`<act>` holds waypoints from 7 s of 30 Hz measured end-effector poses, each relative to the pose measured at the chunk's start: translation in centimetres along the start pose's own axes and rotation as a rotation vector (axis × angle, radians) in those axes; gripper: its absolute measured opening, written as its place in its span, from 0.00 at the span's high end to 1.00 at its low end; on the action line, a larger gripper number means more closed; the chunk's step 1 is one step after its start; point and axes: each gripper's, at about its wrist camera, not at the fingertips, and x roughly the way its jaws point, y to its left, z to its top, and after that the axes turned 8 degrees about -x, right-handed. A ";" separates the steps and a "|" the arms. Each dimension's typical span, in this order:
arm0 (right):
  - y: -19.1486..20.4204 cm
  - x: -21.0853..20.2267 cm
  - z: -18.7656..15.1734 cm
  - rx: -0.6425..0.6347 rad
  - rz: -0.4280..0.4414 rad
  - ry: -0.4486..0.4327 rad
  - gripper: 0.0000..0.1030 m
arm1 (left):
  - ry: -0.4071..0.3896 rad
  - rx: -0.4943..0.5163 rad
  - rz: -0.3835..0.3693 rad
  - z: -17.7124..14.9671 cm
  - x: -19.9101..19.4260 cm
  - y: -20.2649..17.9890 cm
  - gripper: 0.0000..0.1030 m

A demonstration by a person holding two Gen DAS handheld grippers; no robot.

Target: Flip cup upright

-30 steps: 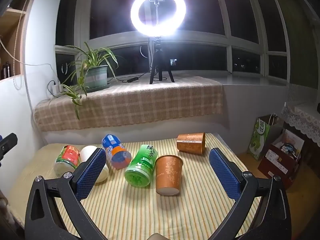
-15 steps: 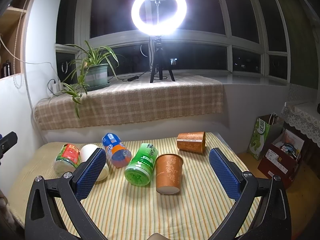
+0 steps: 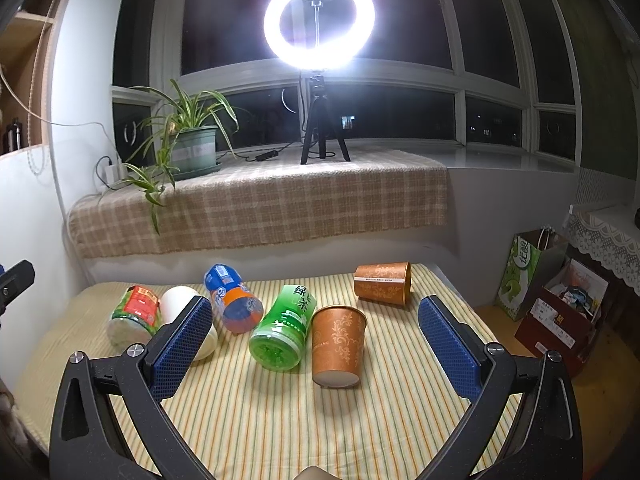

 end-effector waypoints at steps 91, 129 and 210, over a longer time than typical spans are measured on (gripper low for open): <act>-16.9 3.8 -12.2 0.306 0.002 0.299 0.00 | 0.592 1.190 -0.496 -8.4 26.9 -36.7 0.10; -17.6 6.9 -13.0 0.345 0.019 0.365 0.00 | 0.784 1.182 -0.562 -12.3 32.5 -38.6 0.38; 0.2 10.4 -7.5 0.323 0.539 0.483 0.01 | 0.516 -0.021 -0.087 -9.6 5.4 2.1 0.23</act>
